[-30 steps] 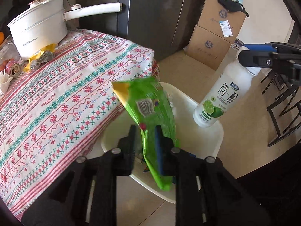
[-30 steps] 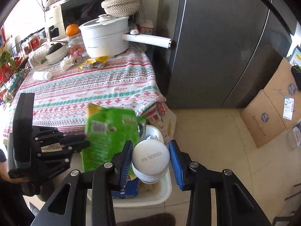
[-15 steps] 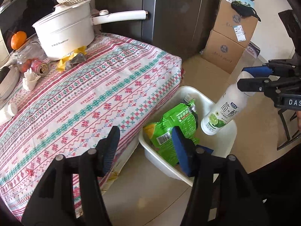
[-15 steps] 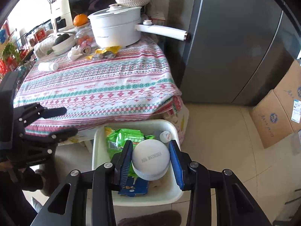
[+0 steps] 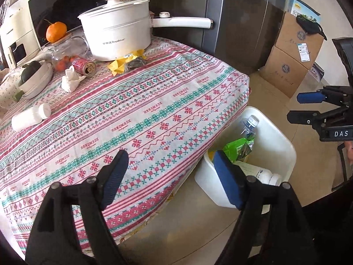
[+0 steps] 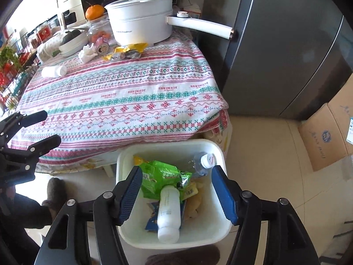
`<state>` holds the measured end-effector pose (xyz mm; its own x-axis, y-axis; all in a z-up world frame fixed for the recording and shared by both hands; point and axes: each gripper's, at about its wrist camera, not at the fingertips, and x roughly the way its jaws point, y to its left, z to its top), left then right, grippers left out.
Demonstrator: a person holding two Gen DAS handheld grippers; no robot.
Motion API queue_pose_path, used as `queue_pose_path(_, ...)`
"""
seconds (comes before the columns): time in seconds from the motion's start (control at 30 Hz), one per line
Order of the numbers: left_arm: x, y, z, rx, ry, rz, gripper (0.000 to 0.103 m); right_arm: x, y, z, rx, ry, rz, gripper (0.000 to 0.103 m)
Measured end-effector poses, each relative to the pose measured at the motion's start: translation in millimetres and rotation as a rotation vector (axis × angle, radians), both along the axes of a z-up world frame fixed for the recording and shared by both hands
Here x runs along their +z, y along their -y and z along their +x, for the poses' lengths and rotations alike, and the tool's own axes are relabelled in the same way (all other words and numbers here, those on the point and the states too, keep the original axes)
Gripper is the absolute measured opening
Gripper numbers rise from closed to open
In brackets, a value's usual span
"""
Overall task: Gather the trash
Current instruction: 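Carry the milk bottle and green bag to the white bin and release both, then grasp the yellow wrapper with the right tool while the left tool grasps the white bottle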
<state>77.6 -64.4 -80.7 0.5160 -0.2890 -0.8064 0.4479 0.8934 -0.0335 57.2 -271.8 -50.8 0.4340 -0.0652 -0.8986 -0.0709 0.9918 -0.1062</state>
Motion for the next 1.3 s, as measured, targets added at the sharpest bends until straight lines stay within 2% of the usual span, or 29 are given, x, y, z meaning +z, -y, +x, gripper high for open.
queue_pose_path(0.47,9.1,-39.1,11.7,0.081,0.018,-0.002,0.082,4.5,-35.4,25.3,0.035,0.027,-0.003,0.076)
queue_pose_path(0.83,14.7,-85.3,37.3,0.188,0.016,0.018,0.085,6.6,-67.5,54.9,0.031,0.052,0.021,0.079)
queue_pose_path(1.0,12.8,-117.0,58.6,0.285,-0.014,0.017,0.094,4.4,-79.7,72.5,0.011,0.056,0.065,0.081)
queue_pose_path(1.1,10.2,-139.4,76.0,0.355,-0.050,0.010,0.095,1.5,-85.7,83.4,-0.004,0.060,0.063,0.081)
queue_pose_path(1.23,3.2,-174.6,107.5,0.492,-0.123,0.003,0.096,-5.2,-94.6,99.7,-0.009,0.059,0.045,0.082)
queue_pose_path(1.3,-1.2,-196.4,124.7,0.580,-0.157,-0.025,0.096,-10.5,-100.6,110.8,-0.001,0.053,0.024,0.082)
